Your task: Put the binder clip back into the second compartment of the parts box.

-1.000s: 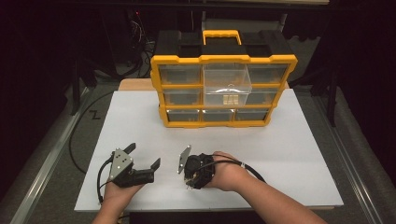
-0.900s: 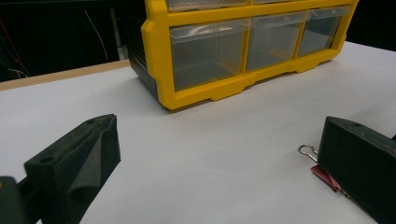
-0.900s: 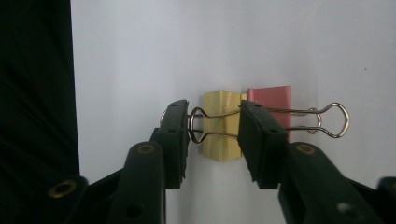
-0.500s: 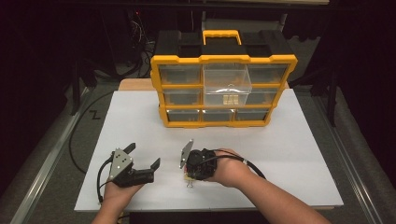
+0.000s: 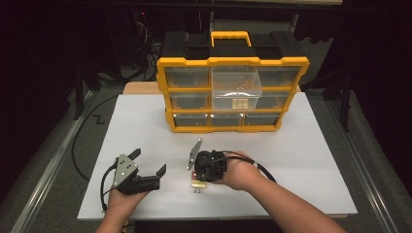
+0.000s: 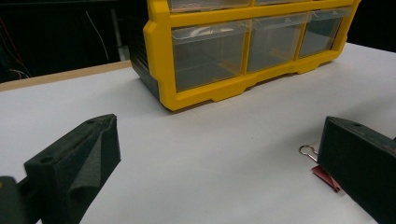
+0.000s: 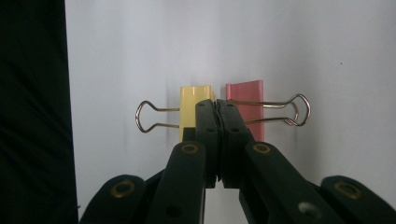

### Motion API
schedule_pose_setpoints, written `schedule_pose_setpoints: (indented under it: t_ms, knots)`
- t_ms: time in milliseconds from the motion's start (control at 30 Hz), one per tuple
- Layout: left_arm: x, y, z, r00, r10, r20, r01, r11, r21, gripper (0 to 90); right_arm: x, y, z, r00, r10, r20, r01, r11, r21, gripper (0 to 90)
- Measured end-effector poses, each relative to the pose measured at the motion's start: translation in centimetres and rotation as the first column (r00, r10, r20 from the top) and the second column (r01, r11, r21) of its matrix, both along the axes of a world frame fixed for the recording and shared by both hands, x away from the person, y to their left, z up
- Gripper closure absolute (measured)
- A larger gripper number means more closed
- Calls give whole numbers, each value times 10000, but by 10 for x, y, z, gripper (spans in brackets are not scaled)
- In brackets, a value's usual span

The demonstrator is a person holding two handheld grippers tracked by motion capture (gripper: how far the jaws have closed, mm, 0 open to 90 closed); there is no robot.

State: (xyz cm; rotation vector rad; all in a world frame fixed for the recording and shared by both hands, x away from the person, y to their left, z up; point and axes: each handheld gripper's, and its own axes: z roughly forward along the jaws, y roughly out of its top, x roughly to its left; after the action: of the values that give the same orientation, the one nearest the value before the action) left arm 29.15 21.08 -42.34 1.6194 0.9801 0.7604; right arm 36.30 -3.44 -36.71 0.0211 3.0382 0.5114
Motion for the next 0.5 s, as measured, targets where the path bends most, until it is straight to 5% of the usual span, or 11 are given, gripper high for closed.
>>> schedule_pose_setpoints:
  t_ms: [500]
  knots:
    - [0,-1,-1,10000,-16,-30,16,10000,0,4,12,-41,18,9939,-879,-659,864,9959,-262,900]
